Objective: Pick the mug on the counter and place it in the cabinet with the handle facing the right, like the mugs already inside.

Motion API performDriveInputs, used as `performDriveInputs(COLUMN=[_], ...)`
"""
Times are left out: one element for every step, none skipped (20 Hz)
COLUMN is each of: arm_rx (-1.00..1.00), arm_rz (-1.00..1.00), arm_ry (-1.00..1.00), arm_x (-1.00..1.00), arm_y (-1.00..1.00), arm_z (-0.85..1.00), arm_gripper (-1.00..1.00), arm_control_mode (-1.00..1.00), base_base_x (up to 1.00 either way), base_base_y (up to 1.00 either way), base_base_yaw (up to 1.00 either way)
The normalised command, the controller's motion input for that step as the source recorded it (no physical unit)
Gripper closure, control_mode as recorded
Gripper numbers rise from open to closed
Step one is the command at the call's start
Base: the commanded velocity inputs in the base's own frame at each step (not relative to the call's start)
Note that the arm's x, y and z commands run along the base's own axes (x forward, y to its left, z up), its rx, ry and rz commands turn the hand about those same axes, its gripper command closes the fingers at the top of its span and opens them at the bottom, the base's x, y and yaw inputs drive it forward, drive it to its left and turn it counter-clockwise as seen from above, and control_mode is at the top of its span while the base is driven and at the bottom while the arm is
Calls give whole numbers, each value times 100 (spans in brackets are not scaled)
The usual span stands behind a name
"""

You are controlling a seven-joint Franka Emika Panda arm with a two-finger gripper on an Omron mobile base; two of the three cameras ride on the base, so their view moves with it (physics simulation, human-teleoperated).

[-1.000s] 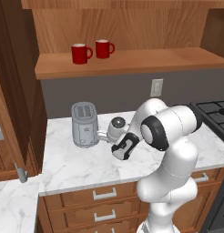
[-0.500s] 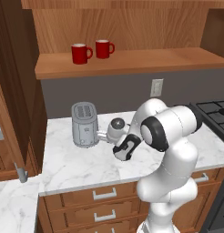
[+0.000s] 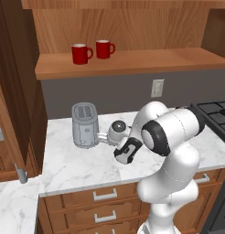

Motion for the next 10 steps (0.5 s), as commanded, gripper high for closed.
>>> performDriveInputs(arm_rx=[0, 0, 0, 0, 0, 0, 0, 0, 0, 0], arm_rz=[0, 0, 0, 0, 0, 0, 0, 0, 0, 0], arm_ry=[0, 0, 0, 0, 0, -1, -2, -3, -3, -4], arm_x=[-8, -7, -13, -15, -19, -24, -26, -24, -24, -21], arm_y=[0, 0, 0, 0, 0, 0, 0, 0, 0, 0], arm_z=[1, 3, 6, 9, 10, 14, 18, 19, 21, 28], arm_gripper=[100, 100, 100, 100, 100, 100, 100, 100, 100, 100], arm_control_mode=[-100, -100, -100, -100, -100, -100, -100, -100, -100, -100], base_base_x=[0, 0, 0, 0, 0, 0, 0, 0, 0, 0], base_base_y=[0, 0, 0, 0, 0, 0, 0, 0, 0, 0], base_base_yaw=[0, 0, 0, 0, 0, 0, 0, 0, 0, 0])
